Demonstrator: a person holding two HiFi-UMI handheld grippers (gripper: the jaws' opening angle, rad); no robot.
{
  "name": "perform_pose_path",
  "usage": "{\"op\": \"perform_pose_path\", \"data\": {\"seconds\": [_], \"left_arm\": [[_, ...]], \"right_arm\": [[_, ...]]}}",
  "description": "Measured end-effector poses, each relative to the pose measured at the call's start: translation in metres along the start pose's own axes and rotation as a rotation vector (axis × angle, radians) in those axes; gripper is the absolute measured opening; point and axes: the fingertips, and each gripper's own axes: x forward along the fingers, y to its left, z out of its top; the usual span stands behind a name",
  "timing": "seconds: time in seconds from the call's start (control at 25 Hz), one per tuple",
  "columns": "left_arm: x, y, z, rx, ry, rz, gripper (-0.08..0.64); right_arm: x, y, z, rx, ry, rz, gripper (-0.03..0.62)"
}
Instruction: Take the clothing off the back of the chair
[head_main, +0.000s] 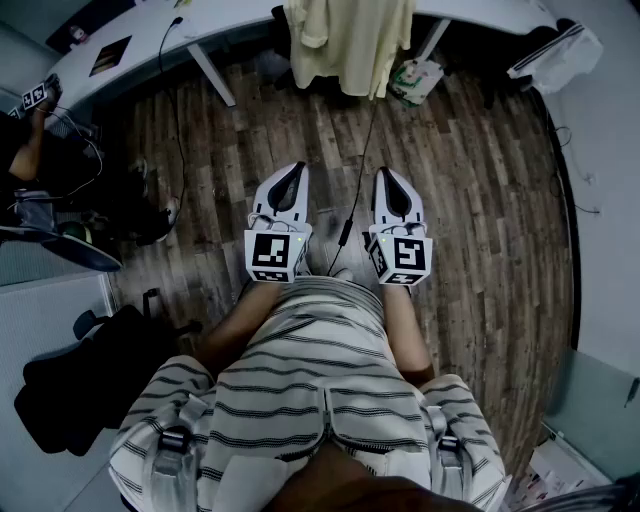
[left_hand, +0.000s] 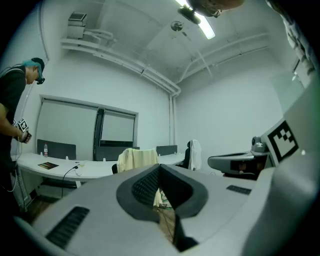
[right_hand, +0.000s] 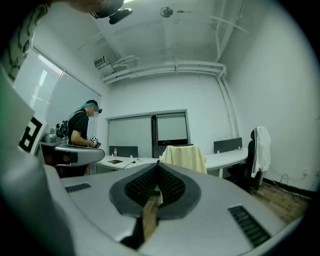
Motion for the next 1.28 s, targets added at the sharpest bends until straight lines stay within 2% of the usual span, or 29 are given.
{"op": "perform_pose_path", "data": {"seconds": [0.84, 1.08, 1.28], "left_arm": [[0.014, 0.034, -0.006, 0.008, 0.001, -0.054, 0.024], [0.016, 0.052, 0.002, 0.011, -0.041, -0.077, 0.023], [0.018, 0.061, -0.008, -0.028, -0.022, -0.118, 0.023]], "right_arm": [[0.034, 0.018, 0.003, 0.001, -0.023, -0.023, 0.018], [0.046, 0.03, 0.003, 0.002, -0.028, -0.037, 0.018], [0.05, 0.042, 0.0, -0.009, -0.024, -0.046, 0.018]]}}
